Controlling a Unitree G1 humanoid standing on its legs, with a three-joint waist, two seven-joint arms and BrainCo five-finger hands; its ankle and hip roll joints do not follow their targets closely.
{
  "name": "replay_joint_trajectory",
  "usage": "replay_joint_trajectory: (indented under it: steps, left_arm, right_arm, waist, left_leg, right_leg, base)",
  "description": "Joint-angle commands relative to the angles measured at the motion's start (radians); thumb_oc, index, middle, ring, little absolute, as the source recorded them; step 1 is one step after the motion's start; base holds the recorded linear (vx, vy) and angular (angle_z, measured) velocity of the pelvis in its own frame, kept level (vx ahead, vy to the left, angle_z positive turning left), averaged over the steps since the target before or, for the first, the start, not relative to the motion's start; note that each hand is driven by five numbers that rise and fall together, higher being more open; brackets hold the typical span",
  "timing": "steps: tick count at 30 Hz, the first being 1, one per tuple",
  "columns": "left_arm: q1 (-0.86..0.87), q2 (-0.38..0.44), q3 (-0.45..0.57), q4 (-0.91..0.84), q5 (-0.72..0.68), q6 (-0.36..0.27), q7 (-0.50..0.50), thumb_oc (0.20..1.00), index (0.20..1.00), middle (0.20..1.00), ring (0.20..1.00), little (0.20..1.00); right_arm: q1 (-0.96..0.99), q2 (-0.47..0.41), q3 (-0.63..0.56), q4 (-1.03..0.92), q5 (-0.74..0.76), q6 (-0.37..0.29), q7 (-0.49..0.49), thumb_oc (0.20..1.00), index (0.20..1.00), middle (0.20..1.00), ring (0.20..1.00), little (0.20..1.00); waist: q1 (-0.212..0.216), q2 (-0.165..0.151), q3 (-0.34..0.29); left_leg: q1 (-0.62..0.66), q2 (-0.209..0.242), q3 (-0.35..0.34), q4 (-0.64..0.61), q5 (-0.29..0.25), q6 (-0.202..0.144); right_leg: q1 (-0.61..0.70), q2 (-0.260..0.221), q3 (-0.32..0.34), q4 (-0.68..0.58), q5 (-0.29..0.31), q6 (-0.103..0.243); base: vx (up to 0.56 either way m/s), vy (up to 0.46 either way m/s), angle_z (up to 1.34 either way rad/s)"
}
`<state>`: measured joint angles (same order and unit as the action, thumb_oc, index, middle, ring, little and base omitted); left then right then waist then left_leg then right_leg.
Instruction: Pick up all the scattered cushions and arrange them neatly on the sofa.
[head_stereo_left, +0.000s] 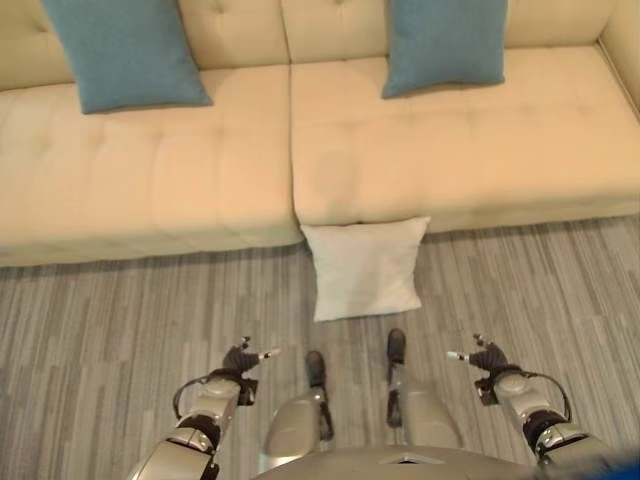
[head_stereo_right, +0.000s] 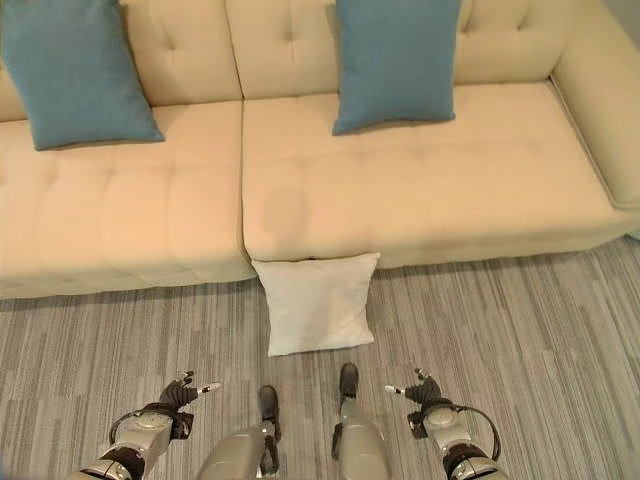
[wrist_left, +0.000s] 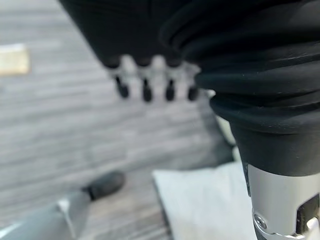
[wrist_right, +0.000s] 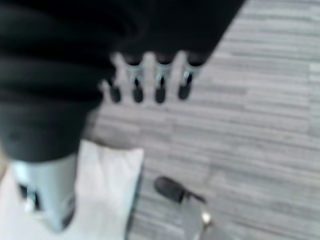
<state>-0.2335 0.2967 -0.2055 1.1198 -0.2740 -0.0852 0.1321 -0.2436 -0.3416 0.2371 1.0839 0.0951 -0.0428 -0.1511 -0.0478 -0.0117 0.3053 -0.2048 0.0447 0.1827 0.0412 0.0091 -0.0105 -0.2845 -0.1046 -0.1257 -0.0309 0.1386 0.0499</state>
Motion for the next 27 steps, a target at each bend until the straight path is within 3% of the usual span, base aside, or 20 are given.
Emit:
replay_joint_trajectory:
  steps: [1, 4, 6, 13, 18, 27]
  left_arm:
    - [-0.112, 0.037, 0.026, -0.015, -0.139, -0.067, 0.104, 1.000, 1.000, 1.000, 1.000, 1.000]
    - [-0.173, 0.042, 0.018, -0.021, -0.183, -0.077, 0.125, 1.000, 1.000, 1.000, 1.000, 1.000]
    - [-0.319, 0.082, -0.014, -0.048, -0.247, -0.101, 0.162, 1.000, 1.000, 1.000, 1.000, 1.000]
    - [-0.534, 0.128, -0.066, -0.074, -0.298, -0.119, 0.204, 1.000, 1.000, 1.000, 1.000, 1.000]
    - [-0.747, 0.173, -0.110, -0.045, -0.354, -0.110, 0.218, 1.000, 1.000, 1.000, 1.000, 1.000]
    - [-0.938, 0.222, -0.192, -0.008, -0.358, -0.088, 0.232, 1.000, 1.000, 1.000, 1.000, 1.000]
  right_arm:
    - [-0.087, -0.028, 0.019, -0.074, 0.061, -0.039, -0.075, 1.000, 1.000, 1.000, 1.000, 1.000]
    - [-0.145, -0.051, 0.028, -0.101, 0.081, -0.043, -0.097, 1.000, 1.000, 1.000, 1.000, 1.000]
    - [-0.295, -0.112, 0.046, -0.145, 0.127, -0.058, -0.149, 1.000, 1.000, 1.000, 1.000, 1.000]
    - [-0.542, -0.185, 0.091, -0.159, 0.183, -0.093, -0.209, 1.000, 1.000, 1.000, 1.000, 1.000]
    - [-0.781, -0.230, 0.176, -0.127, 0.227, -0.108, -0.238, 1.000, 1.000, 1.000, 1.000, 1.000]
    - [-0.932, -0.276, 0.235, -0.069, 0.292, -0.115, -0.256, 1.000, 1.000, 1.000, 1.000, 1.000]
  waist:
    - [-0.007, -0.041, 0.031]
    - [-0.014, -0.039, 0.045]
    - [-0.030, -0.026, 0.077]
    - [-0.048, -0.009, 0.100]
    - [-0.055, -0.007, 0.126]
    - [-0.062, -0.005, 0.112]
  left_leg:
    - [-0.140, -0.003, -0.057, 0.098, 0.007, -0.037]
    - [-0.209, 0.002, -0.060, 0.133, 0.010, -0.039]
    - [-0.370, 0.022, -0.080, 0.210, -0.010, -0.050]
    - [-0.619, 0.046, -0.094, 0.289, -0.006, -0.063]
    - [-0.856, 0.045, -0.113, 0.406, -0.028, -0.058]
    - [-1.151, 0.030, -0.115, 0.621, -0.083, -0.044]
  right_leg:
    - [-0.135, -0.057, 0.032, 0.180, -0.061, 0.086]
    - [-0.203, -0.063, 0.032, 0.215, -0.065, 0.083]
    - [-0.368, -0.070, 0.046, 0.316, -0.099, 0.086]
    - [-0.612, -0.084, 0.075, 0.408, -0.107, 0.088]
    - [-0.851, -0.083, 0.115, 0.540, -0.131, 0.081]
    - [-1.160, -0.073, 0.155, 0.756, -0.196, 0.061]
  base:
    - [-0.19, -0.082, 0.02]
    - [-0.07, -0.034, 0.07]
    - [-0.09, -0.067, 0.04]
    - [-0.02, -0.015, 0.07]
    - [0.03, -0.014, 0.04]
    - [0.03, -0.021, 0.04]
